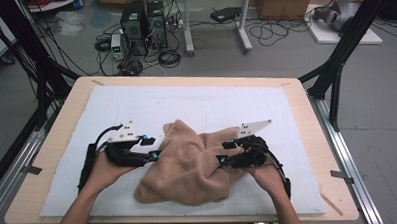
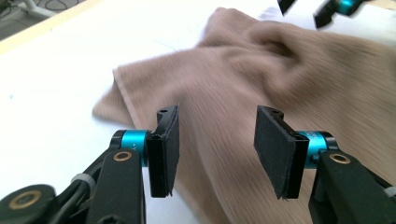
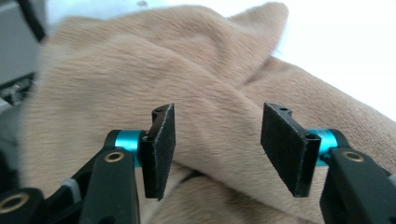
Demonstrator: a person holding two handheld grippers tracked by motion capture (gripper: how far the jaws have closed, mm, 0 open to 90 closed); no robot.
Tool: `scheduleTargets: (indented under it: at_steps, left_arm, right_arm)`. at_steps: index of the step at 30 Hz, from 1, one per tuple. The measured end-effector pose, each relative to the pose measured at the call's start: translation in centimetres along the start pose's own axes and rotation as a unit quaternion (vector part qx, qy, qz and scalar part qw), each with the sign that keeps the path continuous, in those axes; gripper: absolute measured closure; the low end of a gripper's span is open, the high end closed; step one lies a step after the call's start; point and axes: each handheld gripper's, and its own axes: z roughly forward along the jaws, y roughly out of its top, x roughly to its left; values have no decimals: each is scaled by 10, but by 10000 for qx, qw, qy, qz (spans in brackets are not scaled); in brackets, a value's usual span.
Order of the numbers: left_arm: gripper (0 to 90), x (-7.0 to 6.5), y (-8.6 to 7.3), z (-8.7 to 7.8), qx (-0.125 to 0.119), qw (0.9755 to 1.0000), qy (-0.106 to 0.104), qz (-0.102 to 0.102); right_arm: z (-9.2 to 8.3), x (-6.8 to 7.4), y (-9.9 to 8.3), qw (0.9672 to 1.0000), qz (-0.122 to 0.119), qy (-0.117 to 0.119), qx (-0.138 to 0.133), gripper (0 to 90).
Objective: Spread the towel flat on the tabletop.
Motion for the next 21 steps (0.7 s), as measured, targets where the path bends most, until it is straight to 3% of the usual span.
scheduleTargets:
  at_steps: [3,6,8,11,12,14,15,16,19,20,21]
  left_arm:
    - [478,4,5,28,-50,9999,-96,87]
    - [473,8,3,48,-53,9996,-250,86]
    - [444,13,-3,62,284,9991,-318,-66]
    - [437,14,-11,76,845,9960,-280,-129]
    - [437,14,-12,77,893,9956,-262,-129]
    - [484,12,-14,78,845,9959,-267,-162]
    - [541,12,-15,78,911,9952,-270,-213]
    - [541,12,-15,78,984,9945,-280,-204]
    - [693,9,-18,76,1111,9935,-251,-88]
    - [785,9,-19,74,1066,9939,-248,-127]
    - [813,10,-18,71,1071,9938,-277,-140]
  right_arm:
    - [3,-3,2,10000,70,49,-24,400]
    - [7,-2,6,10000,-38,90,-8,419]
    - [18,-8,2,9994,87,181,286,451]
    - [28,-11,-6,9983,181,338,431,470]
    - [28,-11,-6,9983,181,338,431,470]
    - [36,-11,-14,9975,319,413,485,499]
    - [37,-11,-16,9976,312,451,427,538]
    - [37,-11,-16,9976,312,451,427,538]
    - [40,-8,-18,9965,267,551,562,657]
    - [38,-9,-17,9971,162,529,522,725]
    - [37,-9,-17,9972,182,533,500,749]
